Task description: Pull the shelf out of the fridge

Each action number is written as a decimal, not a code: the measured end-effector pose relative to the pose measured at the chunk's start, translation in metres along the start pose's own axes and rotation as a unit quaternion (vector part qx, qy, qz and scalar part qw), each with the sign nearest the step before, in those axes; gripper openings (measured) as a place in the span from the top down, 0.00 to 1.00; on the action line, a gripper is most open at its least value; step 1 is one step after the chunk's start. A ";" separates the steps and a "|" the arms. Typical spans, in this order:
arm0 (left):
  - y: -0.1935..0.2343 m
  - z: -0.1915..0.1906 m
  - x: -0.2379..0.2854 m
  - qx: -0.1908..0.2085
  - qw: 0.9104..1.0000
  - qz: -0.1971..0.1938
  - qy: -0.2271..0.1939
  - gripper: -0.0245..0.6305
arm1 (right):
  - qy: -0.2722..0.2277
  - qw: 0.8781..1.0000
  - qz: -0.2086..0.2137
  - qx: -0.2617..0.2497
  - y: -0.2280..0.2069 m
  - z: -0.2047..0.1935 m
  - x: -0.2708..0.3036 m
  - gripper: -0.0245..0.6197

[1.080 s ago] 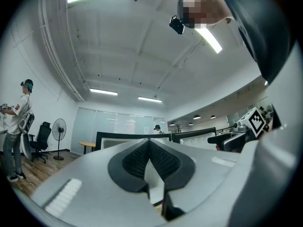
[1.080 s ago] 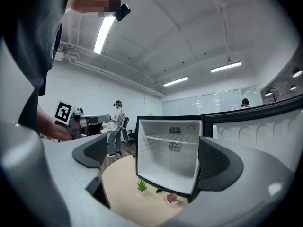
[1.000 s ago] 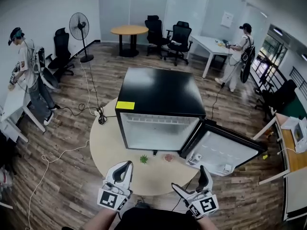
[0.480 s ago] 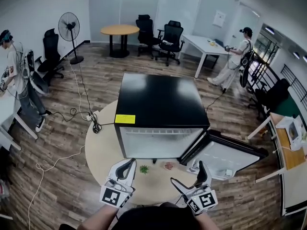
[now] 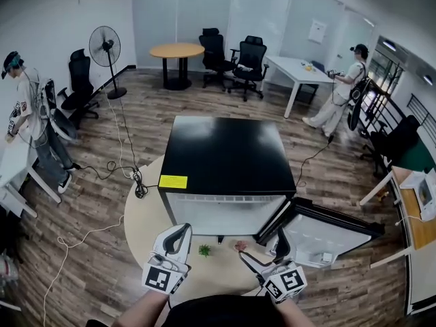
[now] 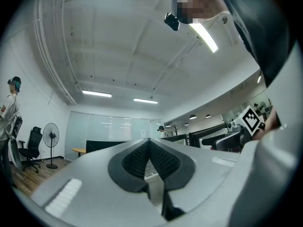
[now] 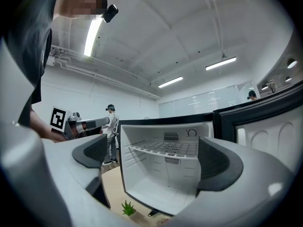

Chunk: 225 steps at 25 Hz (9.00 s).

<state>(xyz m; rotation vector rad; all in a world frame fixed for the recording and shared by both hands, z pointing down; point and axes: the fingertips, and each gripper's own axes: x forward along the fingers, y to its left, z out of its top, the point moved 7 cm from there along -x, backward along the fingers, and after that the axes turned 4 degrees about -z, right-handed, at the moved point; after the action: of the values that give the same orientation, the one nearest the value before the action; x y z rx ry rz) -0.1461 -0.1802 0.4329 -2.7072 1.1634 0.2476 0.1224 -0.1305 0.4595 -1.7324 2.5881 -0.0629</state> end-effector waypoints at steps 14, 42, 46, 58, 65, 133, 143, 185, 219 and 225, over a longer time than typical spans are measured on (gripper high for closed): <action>-0.011 -0.003 0.014 -0.001 1.000 0.018 0.010 0.96 | 0.001 0.994 0.048 0.103 -0.027 -0.012 0.036 0.04; -0.006 -0.016 -0.006 -0.010 0.998 0.053 0.042 0.96 | 0.071 0.826 -0.004 0.559 -0.057 -0.102 0.144 0.05; -0.010 -0.016 -0.014 -0.014 0.997 0.056 0.054 0.96 | 0.055 0.796 0.002 0.602 -0.061 -0.112 0.158 0.08; -0.021 -0.020 -0.031 -0.029 0.993 0.061 0.096 0.96 | 0.031 0.700 0.009 0.714 -0.081 -0.129 0.190 0.29; -0.025 -0.020 -0.031 -0.031 0.993 0.061 0.099 0.96 | 0.036 0.696 0.007 0.717 -0.082 -0.126 0.202 0.59; -0.031 -0.020 -0.034 -0.033 0.995 0.052 0.079 0.96 | 0.032 0.710 -0.009 0.703 -0.057 -0.120 0.154 0.91; -0.036 -0.021 -0.033 -0.038 0.995 0.047 0.078 0.96 | 0.040 0.713 -0.008 0.700 -0.047 -0.121 0.136 0.91; -0.037 -0.023 -0.026 -0.051 0.995 0.020 0.078 0.96 | 0.074 0.723 -0.019 0.687 -0.017 -0.109 0.072 0.91; -0.053 -0.029 -0.004 -0.056 0.997 -0.024 0.049 0.96 | 0.103 0.941 0.009 0.324 -0.020 -0.052 -0.018 0.90; -0.056 -0.028 0.001 -0.052 0.997 -0.031 0.047 0.96 | 0.076 0.981 -0.005 0.178 -0.021 -0.028 -0.027 0.90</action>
<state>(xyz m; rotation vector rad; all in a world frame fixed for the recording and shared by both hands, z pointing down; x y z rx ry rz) -0.1024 -0.1497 0.4651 -2.8688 1.1186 0.1769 0.1510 -0.1128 0.4880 -1.6641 2.4675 -0.6384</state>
